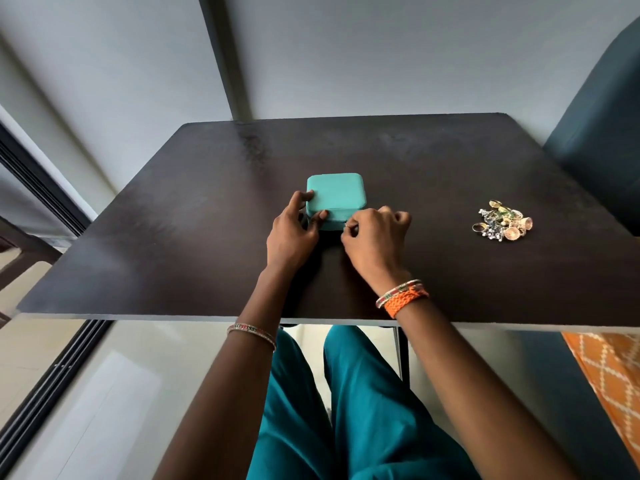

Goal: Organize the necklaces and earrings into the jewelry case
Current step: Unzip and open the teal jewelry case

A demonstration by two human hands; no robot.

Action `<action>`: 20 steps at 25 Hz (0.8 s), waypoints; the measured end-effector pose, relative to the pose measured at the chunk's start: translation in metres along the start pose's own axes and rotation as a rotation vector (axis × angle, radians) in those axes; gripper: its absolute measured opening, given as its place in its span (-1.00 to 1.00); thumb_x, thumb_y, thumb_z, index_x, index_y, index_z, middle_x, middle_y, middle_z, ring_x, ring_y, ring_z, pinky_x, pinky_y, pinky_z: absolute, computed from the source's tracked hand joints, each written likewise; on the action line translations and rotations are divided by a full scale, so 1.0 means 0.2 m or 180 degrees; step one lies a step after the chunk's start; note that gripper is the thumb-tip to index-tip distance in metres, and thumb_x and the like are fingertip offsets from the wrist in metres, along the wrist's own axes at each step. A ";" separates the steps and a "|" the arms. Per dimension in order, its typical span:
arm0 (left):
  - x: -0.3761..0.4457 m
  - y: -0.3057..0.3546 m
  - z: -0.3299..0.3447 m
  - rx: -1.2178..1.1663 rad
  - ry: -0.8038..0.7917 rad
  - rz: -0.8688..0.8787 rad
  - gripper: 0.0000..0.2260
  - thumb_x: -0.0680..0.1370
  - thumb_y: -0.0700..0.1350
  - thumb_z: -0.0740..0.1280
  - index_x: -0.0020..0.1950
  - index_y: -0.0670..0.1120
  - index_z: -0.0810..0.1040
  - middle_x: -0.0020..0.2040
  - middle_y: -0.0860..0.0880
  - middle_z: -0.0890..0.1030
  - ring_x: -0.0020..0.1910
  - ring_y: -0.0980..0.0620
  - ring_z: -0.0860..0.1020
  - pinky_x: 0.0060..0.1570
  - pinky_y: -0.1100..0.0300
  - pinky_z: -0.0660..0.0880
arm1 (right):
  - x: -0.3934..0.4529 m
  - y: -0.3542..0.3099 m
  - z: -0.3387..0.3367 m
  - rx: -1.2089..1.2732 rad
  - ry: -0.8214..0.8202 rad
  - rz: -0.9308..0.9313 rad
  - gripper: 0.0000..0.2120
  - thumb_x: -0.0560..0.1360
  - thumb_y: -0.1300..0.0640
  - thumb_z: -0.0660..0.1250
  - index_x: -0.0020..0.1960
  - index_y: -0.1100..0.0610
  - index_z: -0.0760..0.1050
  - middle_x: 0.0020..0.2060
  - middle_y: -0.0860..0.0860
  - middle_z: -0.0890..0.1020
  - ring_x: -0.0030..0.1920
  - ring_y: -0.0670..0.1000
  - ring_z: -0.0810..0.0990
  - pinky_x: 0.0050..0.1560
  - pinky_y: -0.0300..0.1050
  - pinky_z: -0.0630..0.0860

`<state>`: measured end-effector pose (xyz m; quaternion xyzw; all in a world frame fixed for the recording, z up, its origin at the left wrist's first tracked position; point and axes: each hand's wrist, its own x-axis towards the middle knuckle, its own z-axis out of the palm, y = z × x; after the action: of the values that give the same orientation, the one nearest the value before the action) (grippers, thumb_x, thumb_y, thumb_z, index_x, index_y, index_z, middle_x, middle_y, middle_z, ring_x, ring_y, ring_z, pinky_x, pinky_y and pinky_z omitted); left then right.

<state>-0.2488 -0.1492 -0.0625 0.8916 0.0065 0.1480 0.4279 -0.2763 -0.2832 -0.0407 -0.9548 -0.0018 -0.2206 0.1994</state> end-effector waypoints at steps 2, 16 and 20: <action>0.01 -0.01 0.00 -0.0089 -0.0010 -0.0004 -0.68 0.52 0.10 0.33 0.25 0.12 0.41 0.19 0.04 0.61 0.15 0.00 0.57 0.03 -0.03 0.54 | -0.01 -0.06 0.03 -0.0071 -0.0024 -0.0075 -0.87 0.48 0.12 0.29 -0.14 0.09 0.61 -0.19 0.04 0.66 0.00 0.10 0.52 0.01 -0.03 0.11; -0.17 0.05 -0.01 0.0431 0.0169 -0.0057 -0.70 0.49 0.13 0.36 -0.01 -0.08 0.68 -0.21 -0.07 0.66 -0.22 -0.06 0.59 -0.25 0.12 0.48 | 0.13 0.11 -0.02 0.0410 -0.0369 -0.0734 -0.67 0.47 0.32 0.34 0.23 0.22 0.53 0.13 0.16 0.54 0.12 0.20 0.52 0.16 0.05 0.47; -0.15 0.17 0.12 0.0900 0.0434 -0.0481 -0.62 0.49 0.15 0.35 -0.06 -0.17 0.64 -0.11 -0.16 0.66 -0.12 -0.19 0.59 -0.16 0.05 0.45 | 0.13 0.12 -0.02 0.0368 -0.0285 -0.0662 -0.69 0.46 0.29 0.36 0.21 0.20 0.54 0.11 0.14 0.51 0.11 0.19 0.50 0.12 0.07 0.48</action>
<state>-0.2760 -0.1920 -0.0588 0.9278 0.1232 0.1731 0.3066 -0.2524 -0.3086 -0.0358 -0.9452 -0.1224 -0.1967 0.2299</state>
